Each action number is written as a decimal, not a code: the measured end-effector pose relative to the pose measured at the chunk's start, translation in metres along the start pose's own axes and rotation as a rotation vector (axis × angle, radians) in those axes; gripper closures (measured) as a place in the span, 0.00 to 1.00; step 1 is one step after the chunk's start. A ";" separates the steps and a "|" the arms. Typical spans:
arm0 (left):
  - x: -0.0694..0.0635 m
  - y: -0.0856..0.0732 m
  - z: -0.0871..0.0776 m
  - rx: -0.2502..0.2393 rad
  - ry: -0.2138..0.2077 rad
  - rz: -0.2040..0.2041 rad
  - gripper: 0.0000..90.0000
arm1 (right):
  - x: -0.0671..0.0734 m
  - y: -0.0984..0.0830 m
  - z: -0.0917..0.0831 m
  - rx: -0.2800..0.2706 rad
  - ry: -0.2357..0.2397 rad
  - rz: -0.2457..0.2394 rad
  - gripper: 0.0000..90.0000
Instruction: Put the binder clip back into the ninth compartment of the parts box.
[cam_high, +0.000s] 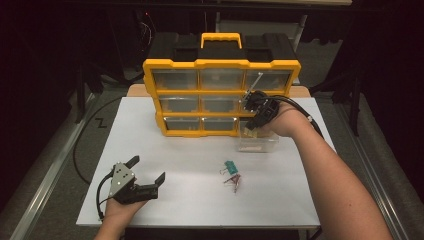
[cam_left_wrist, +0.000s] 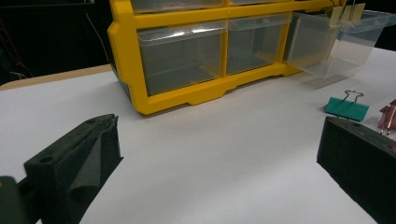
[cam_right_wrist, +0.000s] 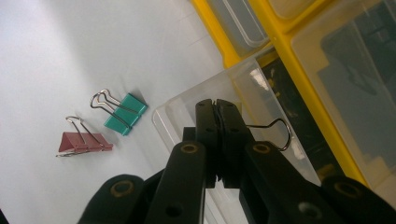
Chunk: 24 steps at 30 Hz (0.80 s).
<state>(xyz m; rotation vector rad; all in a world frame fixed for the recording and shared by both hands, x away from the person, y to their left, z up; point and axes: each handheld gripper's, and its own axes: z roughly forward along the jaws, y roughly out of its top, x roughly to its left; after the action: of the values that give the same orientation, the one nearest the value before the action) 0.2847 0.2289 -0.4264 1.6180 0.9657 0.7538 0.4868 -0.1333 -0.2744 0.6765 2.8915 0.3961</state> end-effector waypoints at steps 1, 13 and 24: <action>0.000 0.000 0.000 0.000 0.000 0.000 0.00 | 0.000 0.000 0.001 -0.003 0.002 -0.001 1.00; 0.001 0.000 0.000 0.000 0.000 0.003 0.00 | 0.001 -0.001 0.015 -0.003 0.019 0.003 1.00; 0.001 0.000 0.000 0.001 0.001 0.003 0.00 | 0.002 -0.003 0.007 -0.011 0.022 0.029 0.78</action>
<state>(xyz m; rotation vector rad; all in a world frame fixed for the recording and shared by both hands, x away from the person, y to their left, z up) 0.2852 0.2301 -0.4261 1.6199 0.9647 0.7562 0.4851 -0.1338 -0.2819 0.7173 2.9010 0.4260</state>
